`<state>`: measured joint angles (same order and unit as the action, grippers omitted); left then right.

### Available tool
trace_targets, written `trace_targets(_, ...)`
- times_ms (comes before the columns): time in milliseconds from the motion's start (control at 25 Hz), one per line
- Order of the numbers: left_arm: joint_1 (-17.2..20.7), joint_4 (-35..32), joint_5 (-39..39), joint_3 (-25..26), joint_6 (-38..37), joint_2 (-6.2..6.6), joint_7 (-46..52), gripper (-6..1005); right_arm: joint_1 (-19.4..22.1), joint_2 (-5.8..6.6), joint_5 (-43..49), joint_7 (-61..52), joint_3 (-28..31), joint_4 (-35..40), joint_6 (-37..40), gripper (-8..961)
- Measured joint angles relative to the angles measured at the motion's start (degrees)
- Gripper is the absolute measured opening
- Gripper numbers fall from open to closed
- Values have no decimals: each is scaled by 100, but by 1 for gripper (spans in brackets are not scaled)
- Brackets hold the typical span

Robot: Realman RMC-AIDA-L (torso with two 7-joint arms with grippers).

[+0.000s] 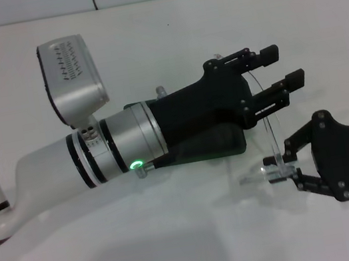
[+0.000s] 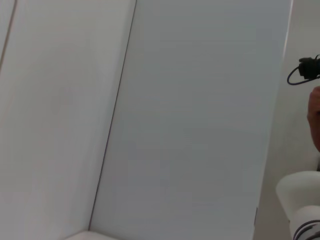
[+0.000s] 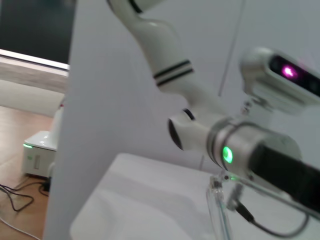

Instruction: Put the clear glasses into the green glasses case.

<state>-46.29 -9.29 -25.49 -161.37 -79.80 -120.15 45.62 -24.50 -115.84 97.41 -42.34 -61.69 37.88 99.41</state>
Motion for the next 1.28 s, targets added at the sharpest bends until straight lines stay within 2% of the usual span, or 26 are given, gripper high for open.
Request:
trace_targets(360, -74, -12, 321, 9, 28, 9, 388, 579, 59, 1, -10, 355, -1, -1, 263, 114)
trace_targets(520, -66, -71, 392, 112, -276, 18, 383, 579, 99, 14, -10, 375, 37, -8, 263, 114)
trace_targets(600, 16, -61, 367, 265, -607, 33, 378, 580, 116, 15, -9, 408, 51, -10, 247, 115)
trace_targets(680, 261, 1, 358, 650, -1081, 77, 383, 580, 121, 16, -7, 428, 55, -9, 245, 115)
trace_targets(840, 727, 337, 351, 1402, -1373, 111, 377, 579, 129, 34, -7, 433, 75, 2, 454, 115)
trace_targets(960, 982, 848, 348, 1937, -1306, 97, 383, 578, 128, 48, -6, 415, 81, 47, 790, 115)
trace_targets(1280, 1132, 1004, 344, 2221, -684, 48, 179, 579, 20, 43, -8, 420, 78, 275, 1715, 115)
